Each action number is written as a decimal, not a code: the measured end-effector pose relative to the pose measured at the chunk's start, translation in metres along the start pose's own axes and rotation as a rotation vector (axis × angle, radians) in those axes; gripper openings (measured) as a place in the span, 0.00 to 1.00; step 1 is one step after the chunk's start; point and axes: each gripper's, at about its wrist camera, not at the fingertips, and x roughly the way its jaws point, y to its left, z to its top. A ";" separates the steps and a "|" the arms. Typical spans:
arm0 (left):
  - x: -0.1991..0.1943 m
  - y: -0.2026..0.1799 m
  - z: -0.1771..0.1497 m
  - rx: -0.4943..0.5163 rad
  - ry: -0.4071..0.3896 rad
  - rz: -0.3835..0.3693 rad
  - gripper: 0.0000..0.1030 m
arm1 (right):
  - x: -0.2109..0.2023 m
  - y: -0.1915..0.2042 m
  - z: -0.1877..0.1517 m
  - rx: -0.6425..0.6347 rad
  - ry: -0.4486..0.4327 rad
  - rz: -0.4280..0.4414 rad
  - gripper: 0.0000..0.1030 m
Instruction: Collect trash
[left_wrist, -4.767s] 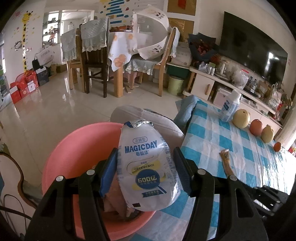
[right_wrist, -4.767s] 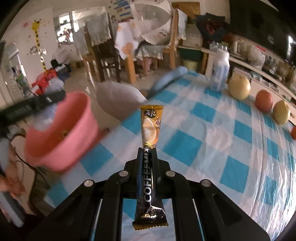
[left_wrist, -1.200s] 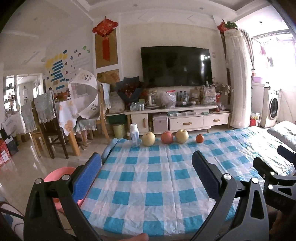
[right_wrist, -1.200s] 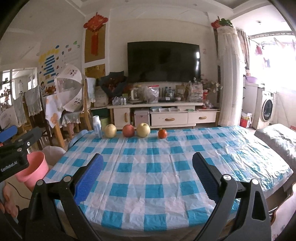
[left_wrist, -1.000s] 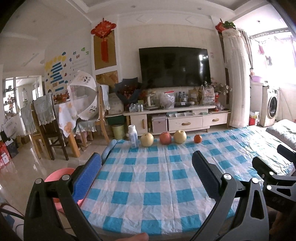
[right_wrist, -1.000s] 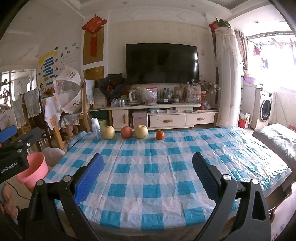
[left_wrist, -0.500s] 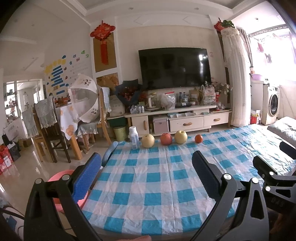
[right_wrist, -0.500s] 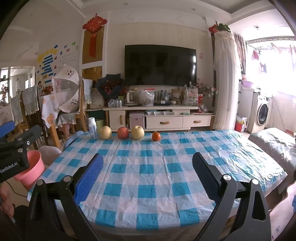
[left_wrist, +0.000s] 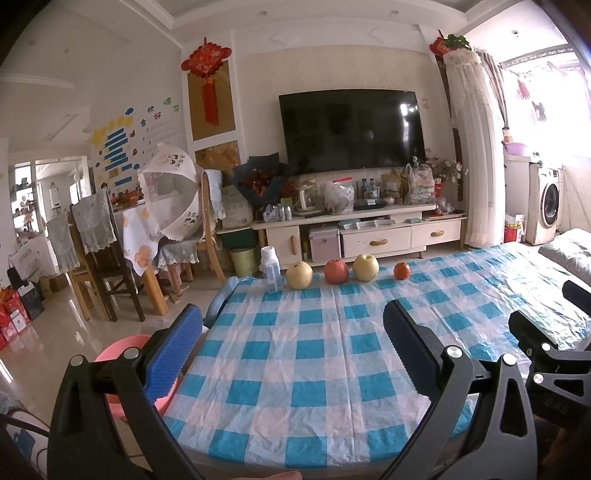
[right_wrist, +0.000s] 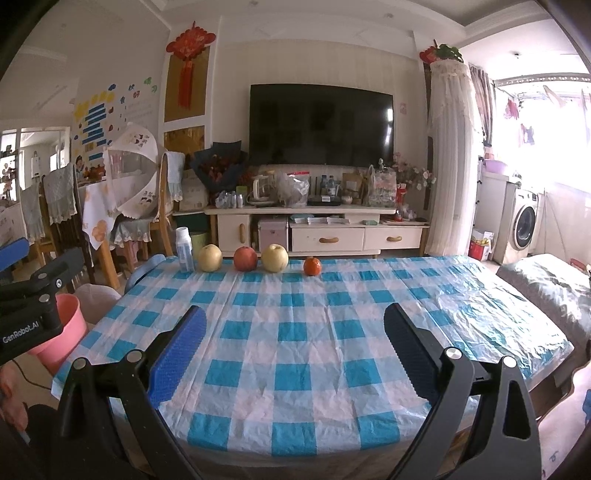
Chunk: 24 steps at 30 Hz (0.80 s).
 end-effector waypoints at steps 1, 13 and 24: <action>0.000 0.001 -0.001 0.000 0.001 0.001 0.96 | 0.000 0.000 0.000 0.000 0.000 0.000 0.93; 0.015 0.007 -0.017 0.009 0.032 0.002 0.96 | 0.001 0.001 -0.010 -0.003 0.021 0.011 0.93; 0.051 0.004 -0.030 0.017 0.095 0.009 0.96 | 0.027 -0.005 -0.030 -0.004 0.102 0.023 0.93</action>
